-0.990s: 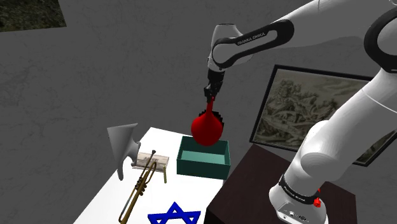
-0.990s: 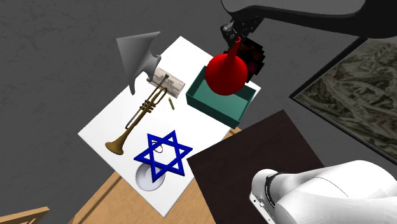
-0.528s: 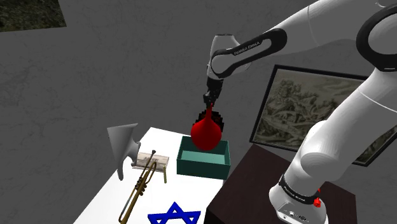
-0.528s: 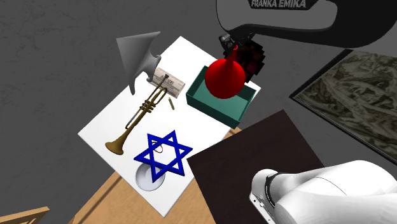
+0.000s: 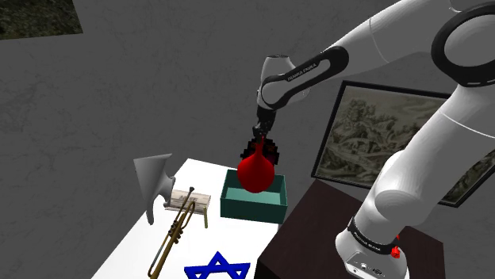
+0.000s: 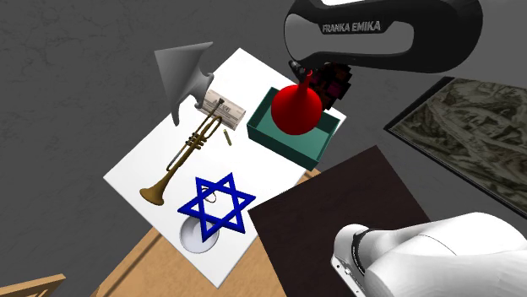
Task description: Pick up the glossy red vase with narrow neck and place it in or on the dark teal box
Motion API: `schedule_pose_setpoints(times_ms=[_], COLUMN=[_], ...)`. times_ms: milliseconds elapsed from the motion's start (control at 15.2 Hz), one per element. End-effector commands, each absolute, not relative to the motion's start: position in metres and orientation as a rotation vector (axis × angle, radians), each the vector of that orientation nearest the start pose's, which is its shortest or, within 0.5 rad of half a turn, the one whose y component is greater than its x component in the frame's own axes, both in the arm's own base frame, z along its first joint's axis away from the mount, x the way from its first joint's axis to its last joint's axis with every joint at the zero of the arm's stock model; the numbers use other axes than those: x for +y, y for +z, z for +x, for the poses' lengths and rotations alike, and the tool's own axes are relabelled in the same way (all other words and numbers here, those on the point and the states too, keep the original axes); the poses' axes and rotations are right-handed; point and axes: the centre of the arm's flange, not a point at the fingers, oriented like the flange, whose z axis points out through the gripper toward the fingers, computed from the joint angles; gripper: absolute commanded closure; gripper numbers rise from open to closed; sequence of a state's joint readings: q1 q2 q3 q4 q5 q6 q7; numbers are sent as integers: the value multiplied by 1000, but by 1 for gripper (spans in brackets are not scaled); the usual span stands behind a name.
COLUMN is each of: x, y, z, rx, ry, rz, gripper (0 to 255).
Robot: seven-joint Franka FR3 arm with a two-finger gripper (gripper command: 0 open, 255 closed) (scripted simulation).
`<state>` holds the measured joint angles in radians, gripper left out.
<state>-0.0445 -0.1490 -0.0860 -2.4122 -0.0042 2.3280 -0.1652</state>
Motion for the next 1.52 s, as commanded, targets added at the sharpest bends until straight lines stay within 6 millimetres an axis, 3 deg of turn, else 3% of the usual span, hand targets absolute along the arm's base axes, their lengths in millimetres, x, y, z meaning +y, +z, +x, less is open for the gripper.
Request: schedule_pose_setpoints(times_ms=[0,396,462,792,1056,1452], x=[-63,-63,-63,-63,-63,-63], y=[373,373,373,373,423,423], z=[474,474,474,474,471,471], rx=[-60,-60,-60,-60,-60,-60], ry=[-106,-106,-106,-106,-106,-106], rz=[-3139,-3139,-3139,-3139,-3139,-3139], gripper=[255,255,0,0,0,0])
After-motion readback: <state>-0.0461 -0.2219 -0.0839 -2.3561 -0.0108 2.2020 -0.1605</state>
